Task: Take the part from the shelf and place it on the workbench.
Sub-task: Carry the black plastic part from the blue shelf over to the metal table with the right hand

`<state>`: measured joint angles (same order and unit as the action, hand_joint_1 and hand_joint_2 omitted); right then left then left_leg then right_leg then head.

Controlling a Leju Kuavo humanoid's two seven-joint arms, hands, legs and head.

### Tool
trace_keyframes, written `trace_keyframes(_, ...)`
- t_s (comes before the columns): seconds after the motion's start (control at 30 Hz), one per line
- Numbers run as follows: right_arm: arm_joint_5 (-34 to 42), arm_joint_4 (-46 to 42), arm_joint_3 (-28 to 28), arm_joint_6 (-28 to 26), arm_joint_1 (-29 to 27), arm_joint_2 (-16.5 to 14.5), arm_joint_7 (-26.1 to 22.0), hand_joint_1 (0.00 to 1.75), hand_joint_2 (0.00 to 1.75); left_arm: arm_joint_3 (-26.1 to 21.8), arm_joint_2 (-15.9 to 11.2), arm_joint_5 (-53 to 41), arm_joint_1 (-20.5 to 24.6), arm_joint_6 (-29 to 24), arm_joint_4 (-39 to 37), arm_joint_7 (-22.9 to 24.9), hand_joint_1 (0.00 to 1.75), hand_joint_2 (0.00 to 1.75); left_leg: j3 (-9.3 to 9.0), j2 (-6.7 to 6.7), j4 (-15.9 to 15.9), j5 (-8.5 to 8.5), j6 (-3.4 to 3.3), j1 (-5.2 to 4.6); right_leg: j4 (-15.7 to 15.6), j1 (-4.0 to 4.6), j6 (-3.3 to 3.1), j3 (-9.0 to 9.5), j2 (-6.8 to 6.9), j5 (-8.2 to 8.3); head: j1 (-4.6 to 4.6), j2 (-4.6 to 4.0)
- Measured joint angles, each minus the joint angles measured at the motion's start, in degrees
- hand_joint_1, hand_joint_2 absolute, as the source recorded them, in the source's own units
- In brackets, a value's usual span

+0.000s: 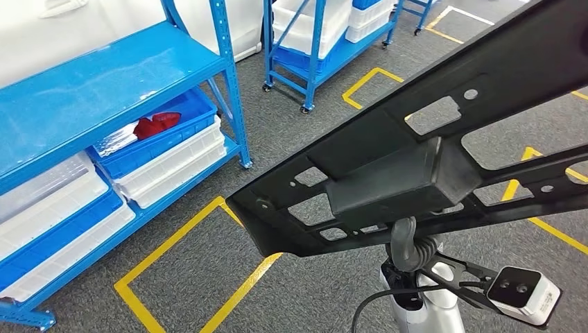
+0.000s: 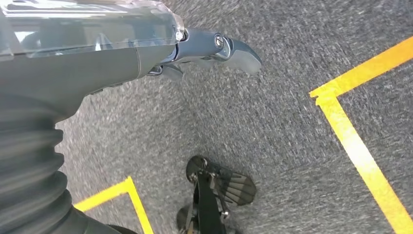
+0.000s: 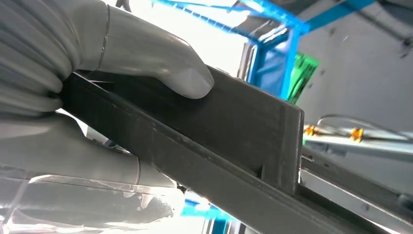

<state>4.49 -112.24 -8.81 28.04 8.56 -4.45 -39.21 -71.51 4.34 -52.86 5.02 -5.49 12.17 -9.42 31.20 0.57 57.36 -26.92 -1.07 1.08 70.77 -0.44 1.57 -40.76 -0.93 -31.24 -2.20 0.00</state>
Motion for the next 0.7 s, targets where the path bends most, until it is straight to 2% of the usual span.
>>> trace_keyframes(0.03, -0.01, 0.15, 0.01, -0.14, -0.17, 0.06, 0.0, 1.75, 1.75, -0.01, -0.01, -0.03, -0.06, -0.01, 0.0, 0.01, 0.0, 1.75, 0.0, 0.81, 0.01, -0.06, -0.05, -0.11, 3.1, -0.14, 0.13, -1.58, 0.44, -0.93, 0.0, 0.0)
trace_keyframes(0.07, -0.03, 0.31, 0.01, -0.25, -0.31, 0.13, 0.0, 1.75, 1.75, -0.01, -0.01, -0.08, -0.06, -0.01, 0.0, 0.01, 0.0, 1.75, -0.02, 1.57, 0.02, -0.12, -0.06, -0.18, 4.2, -0.24, 0.19, -2.15, 0.63, -0.79, 0.0, 0.0)
trace_keyframes(0.1, -0.05, 0.44, 0.02, -0.32, -0.41, 0.2, 0.0, 1.75, 1.75, 0.0, -0.01, -0.15, -0.03, -0.02, 0.0, 0.03, 0.0, 1.75, -0.09, 2.26, 0.02, -0.2, -0.02, -0.23, 2.83, -0.29, 0.14, -1.45, 0.83, 0.42, 0.0, 0.0)
trace_keyframes(0.13, -0.08, 0.54, 0.02, -0.35, -0.44, 0.26, 0.0, 1.75, 1.75, 0.01, 0.02, -0.25, 0.03, -0.03, 0.0, 0.06, 0.0, 1.75, -0.22, 2.89, 0.02, -0.3, 0.05, -0.28, -0.78, -0.27, -0.03, 0.45, 1.26, 2.35, 0.0, 0.0)
trace_keyframes(0.17, -0.1, 0.59, 0.01, -0.37, -0.43, 0.29, 0.0, 1.75, 1.75, 0.01, 0.05, -0.33, 0.07, -0.04, -0.01, 0.09, 0.0, 1.75, -0.39, 3.46, 0.02, -0.43, 0.18, -0.34, -5.33, -0.09, -0.34, 2.86, 2.4, 4.01, 0.0, 0.0)
trace_keyframes(0.2, -0.12, 0.65, 0.01, -0.39, -0.38, 0.31, 0.0, 1.75, 1.75, 0.01, 0.09, -0.39, 0.1, -0.05, -0.01, 0.11, 0.0, 1.75, -0.55, 4.0, 0.03, -0.58, 0.4, -0.48, -9.17, 0.21, -0.74, 4.86, 3.4, 5.23, 0.0, 0.0)
trace_keyframes(0.23, -0.11, 0.7, 0.0, -0.43, -0.33, 0.33, 0.0, 1.75, 1.75, 0.01, 0.13, -0.44, 0.11, -0.07, -0.02, 0.14, 0.0, 1.75, -0.67, 4.5, 0.03, -0.73, 0.65, -0.59, -11.71, 0.51, -1.14, 6.15, 4.13, 5.83, -0.01, 0.0)
trace_keyframes(0.27, -0.1, 0.78, 0.02, -0.46, -0.3, 0.35, 0.0, 1.75, 1.75, 0.01, 0.14, -0.48, 0.12, -0.11, -0.02, 0.14, 0.0, 1.75, -0.78, 4.98, 0.0, -0.85, 0.92, -0.68, -12.71, 0.79, -1.49, 6.58, 4.44, 5.82, -0.01, 0.0)
trace_keyframes(0.33, -0.06, 0.93, 0.07, -0.55, -0.33, 0.42, 0.0, 1.75, 1.75, 0.03, 0.15, -0.52, 0.2, -0.2, -0.01, 0.14, 0.0, 1.75, -1.03, 5.85, -0.16, -1.06, 1.5, -0.76, -12.91, 0.79, -2.08, 6.5, 3.22, 5.99, -0.01, 0.0)
trace_keyframes(0.37, -0.05, 0.97, 0.1, -0.56, -0.34, 0.46, 0.0, 1.75, 1.75, 0.05, 0.14, -0.55, 0.27, -0.24, 0.0, 0.12, 0.0, 1.75, -1.08, 5.32, 0.09, -1.41, 1.79, -0.7, -13.26, 0.63, -2.36, 6.64, 2.62, 6.16, -0.01, 0.0)
trace_keyframes(0.43, 0.0, 1.08, 0.13, -0.58, -0.26, 0.53, 0.0, 1.75, 1.75, 0.08, 0.13, -0.59, 0.32, -0.26, -0.01, 0.04, 0.0, 1.75, 0.31, 2.57, 3.64, -3.77, 2.24, -0.55, -13.93, 0.24, -2.96, 6.98, 1.48, 6.55, -0.01, 0.0)
trace_keyframes(0.47, 0.03, 1.17, 0.14, -0.58, -0.25, 0.57, 0.0, 1.75, 1.75, 0.08, 0.13, -0.63, 0.25, -0.26, -0.02, -0.02, 0.0, 1.75, 1.93, 0.99, 7.24, -5.66, 2.37, -0.45, -14.03, 0.23, -3.11, 7.01, 0.91, 6.6, -0.01, 0.0)
trace_keyframes(0.5, 0.05, 1.31, 0.15, -0.61, -0.27, 0.61, 0.0, 1.75, 1.75, 0.08, 0.13, -0.68, 0.11, -0.26, -0.02, -0.09, 0.0, 1.75, 3.95, 0.18, 11.42, -7.53, 2.49, -0.43, -14.0, 0.24, -3.23, 6.99, 0.27, 6.6, -0.01, 0.0)
trace_keyframes(0.53, 0.06, 1.46, 0.16, -0.64, -0.36, 0.66, 0.0, 1.75, 1.75, 0.08, 0.13, -0.73, -0.04, -0.26, -0.02, -0.15, 0.0, 1.75, 5.78, -0.09, 14.99, -8.72, 2.6, -0.43, -13.95, 0.25, -3.27, 6.97, -0.47, 6.59, -0.01, 0.0)
trace_keyframes(0.57, 0.06, 1.61, 0.19, -0.7, -0.46, 0.7, 0.0, 1.75, 1.75, 0.08, 0.13, -0.81, -0.15, -0.27, -0.02, -0.23, 0.0, 1.75, 6.9, -0.16, 16.94, -8.86, 2.68, -0.42, -13.87, 0.26, -3.26, 6.98, -1.25, 6.57, -0.01, 0.0)
trace_keyframes(0.6, 0.06, 1.75, 0.21, -0.8, -0.54, 0.76, 0.0, 1.75, 1.75, 0.08, 0.12, -0.93, -0.22, -0.3, -0.02, -0.34, 0.0, 1.75, 6.96, -0.21, 16.5, -7.74, 2.72, -0.37, -13.75, 0.22, -3.21, 7.01, -2.07, 6.53, -0.01, 0.0)
trace_keyframes(0.63, 0.06, 1.85, 0.24, -0.92, -0.6, 0.81, 0.0, 1.75, 1.75, 0.09, 0.11, -1.04, -0.22, -0.32, -0.02, -0.45, 0.0, 1.75, 5.97, -0.45, 13.84, -5.68, 2.75, -0.27, -13.58, 0.16, -3.08, 7.07, -2.89, 6.45, -0.01, 0.0)
trace_keyframes(0.67, 0.06, 1.9, 0.28, -1.06, -0.63, 0.86, 0.0, 1.75, 1.75, 0.1, 0.1, -1.15, -0.22, -0.34, -0.02, -0.55, 0.0, 1.75, 4.27, -1.41, 9.66, -3.26, 2.76, -0.06, -13.34, 0.09, -2.87, 7.08, -3.67, 6.31, -0.01, 0.0)
trace_keyframes(0.7, 0.06, 1.93, 0.32, -1.18, -0.62, 0.9, 0.0, 1.75, 1.75, 0.11, 0.1, -1.24, -0.22, -0.36, -0.02, -0.63, 0.0, 1.75, 2.56, -2.73, 5.6, -1.54, 2.73, 0.15, -12.96, 0.11, -2.6, 6.97, -4.4, 6.13, -0.01, 0.0)
